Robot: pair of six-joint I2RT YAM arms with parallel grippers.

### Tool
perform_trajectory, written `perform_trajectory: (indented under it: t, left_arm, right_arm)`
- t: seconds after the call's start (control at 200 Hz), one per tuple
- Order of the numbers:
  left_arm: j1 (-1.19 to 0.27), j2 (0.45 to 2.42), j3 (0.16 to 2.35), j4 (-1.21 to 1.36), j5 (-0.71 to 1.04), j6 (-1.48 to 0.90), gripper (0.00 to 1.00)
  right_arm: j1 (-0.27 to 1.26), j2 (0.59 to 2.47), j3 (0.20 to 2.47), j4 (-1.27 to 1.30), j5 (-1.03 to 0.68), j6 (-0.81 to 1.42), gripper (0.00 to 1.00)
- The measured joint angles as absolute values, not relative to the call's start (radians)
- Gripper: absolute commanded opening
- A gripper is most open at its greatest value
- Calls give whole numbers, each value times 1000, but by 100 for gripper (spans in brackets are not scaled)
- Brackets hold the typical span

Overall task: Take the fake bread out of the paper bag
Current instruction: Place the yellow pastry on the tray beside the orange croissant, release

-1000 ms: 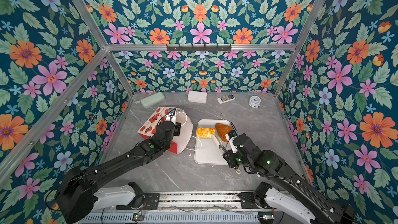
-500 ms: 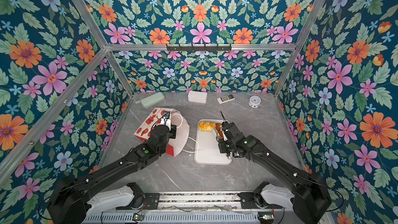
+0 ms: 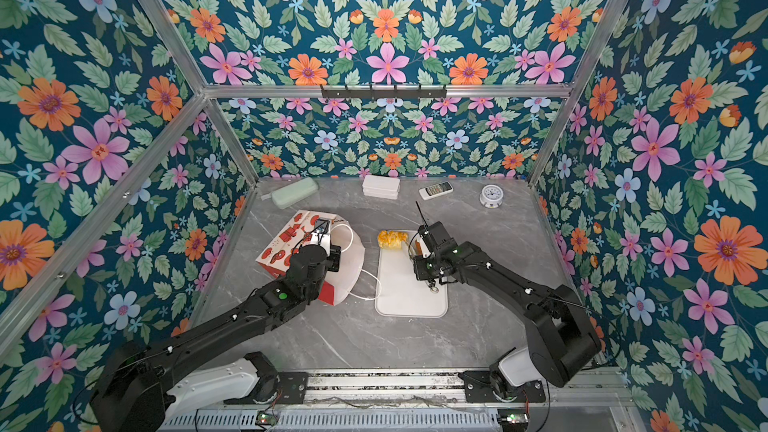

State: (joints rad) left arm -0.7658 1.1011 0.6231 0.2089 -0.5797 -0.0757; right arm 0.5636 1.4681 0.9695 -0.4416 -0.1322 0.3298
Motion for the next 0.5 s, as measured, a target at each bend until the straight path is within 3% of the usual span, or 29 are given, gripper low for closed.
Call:
perform_trajectory:
  t: [0.5]
  left_arm:
    - [-764,1109,612,217,-569,-79,0]
  right_arm:
    - [562,1451,978,-506,-76,334,22]
